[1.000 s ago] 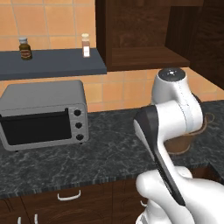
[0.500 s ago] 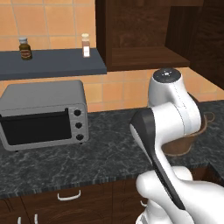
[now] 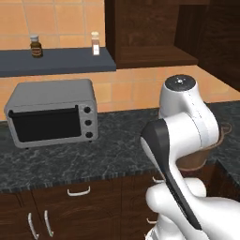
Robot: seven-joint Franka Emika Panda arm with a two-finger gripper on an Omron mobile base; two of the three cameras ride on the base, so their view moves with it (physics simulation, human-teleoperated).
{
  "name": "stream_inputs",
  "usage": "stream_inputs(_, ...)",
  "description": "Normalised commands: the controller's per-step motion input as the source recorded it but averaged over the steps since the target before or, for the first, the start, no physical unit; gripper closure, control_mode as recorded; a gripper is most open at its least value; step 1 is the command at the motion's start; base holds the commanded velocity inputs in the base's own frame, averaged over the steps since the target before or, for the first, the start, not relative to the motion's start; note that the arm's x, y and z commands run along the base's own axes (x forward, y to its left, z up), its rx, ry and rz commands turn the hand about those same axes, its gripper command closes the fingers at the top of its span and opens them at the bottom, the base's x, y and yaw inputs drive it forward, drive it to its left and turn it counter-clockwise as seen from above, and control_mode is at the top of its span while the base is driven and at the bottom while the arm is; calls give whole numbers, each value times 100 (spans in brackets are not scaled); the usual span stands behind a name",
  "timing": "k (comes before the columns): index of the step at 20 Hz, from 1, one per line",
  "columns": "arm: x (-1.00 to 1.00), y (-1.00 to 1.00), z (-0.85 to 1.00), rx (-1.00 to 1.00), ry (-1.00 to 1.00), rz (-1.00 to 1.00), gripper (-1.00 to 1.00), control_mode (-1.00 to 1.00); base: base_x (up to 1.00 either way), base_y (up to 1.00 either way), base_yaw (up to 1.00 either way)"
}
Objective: Open the cabinet, pick up the bread from the cabinet and place it in the basket. Then move the basket to the dining counter.
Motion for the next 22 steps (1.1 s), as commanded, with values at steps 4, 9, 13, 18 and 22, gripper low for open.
stream_inputs(4,0,0,0,0,0,0,100,100,-63,80,19)
stream_inputs(9,0,0,0,0,0,0,100,100,-9,98,66)
stream_inputs(13,0,0,0,0,0,0,100,100,-1,77,92)
stream_inputs(18,0,0,0,0,0,0,100,100,-1,74,92)
stream_inputs(22,0,0,0,0,0,0,100,100,0,59,95)
